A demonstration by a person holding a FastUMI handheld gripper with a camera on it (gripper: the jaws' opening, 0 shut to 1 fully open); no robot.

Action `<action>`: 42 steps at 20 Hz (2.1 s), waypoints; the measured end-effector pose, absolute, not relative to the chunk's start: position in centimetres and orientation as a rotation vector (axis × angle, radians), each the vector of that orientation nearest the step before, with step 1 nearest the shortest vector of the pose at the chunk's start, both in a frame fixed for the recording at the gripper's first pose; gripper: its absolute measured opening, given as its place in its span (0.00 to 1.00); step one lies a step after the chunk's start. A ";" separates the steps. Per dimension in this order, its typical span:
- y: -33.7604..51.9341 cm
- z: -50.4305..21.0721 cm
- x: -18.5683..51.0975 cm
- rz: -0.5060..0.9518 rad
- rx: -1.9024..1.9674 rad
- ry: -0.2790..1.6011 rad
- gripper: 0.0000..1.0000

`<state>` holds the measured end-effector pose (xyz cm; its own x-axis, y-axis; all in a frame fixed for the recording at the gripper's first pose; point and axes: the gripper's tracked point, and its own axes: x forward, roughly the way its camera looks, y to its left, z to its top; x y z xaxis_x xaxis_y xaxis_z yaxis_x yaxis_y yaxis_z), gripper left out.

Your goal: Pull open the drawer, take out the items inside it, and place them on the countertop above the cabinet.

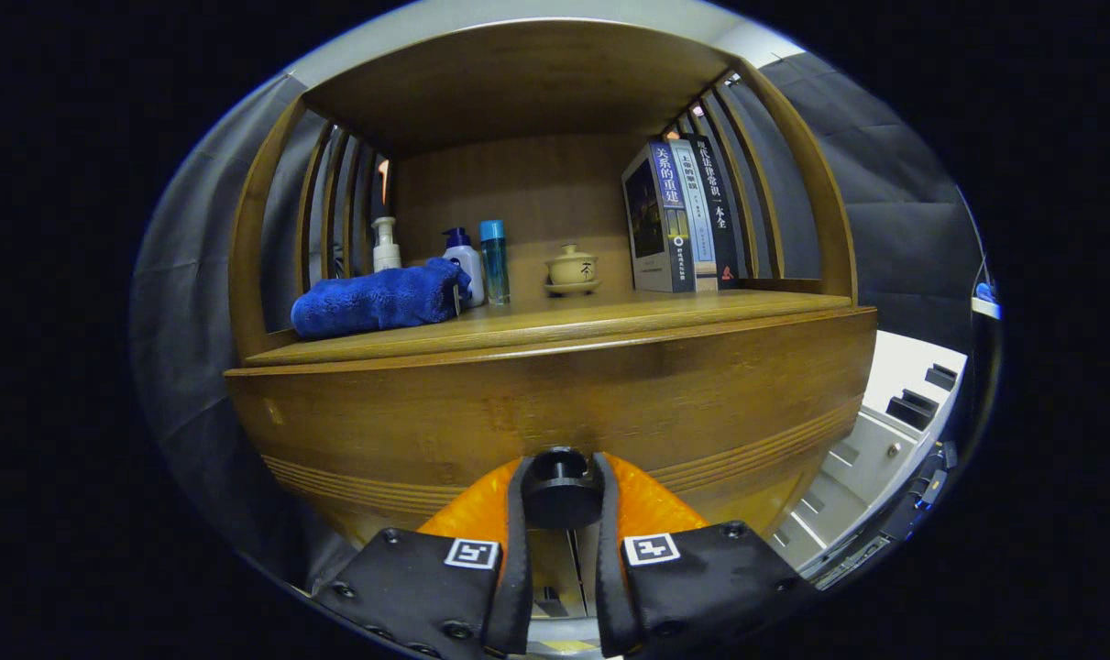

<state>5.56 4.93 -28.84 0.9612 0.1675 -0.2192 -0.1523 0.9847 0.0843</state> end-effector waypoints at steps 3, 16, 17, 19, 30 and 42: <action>4.8 -28.8 4.2 0.166 0.066 0.231 0.36; 3.7 -28.8 -2.0 0.161 0.057 0.235 0.36; 3.7 -28.8 -2.4 0.161 0.057 0.238 0.36; 3.5 -28.8 -2.9 0.159 0.055 0.239 0.36; 3.1 -29.0 -6.2 0.147 0.037 0.265 0.36; 2.6 -29.4 -9.6 0.130 0.049 0.278 0.37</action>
<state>-9.60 2.62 -29.42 0.9531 0.1351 -0.2707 -0.1215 0.9904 0.0663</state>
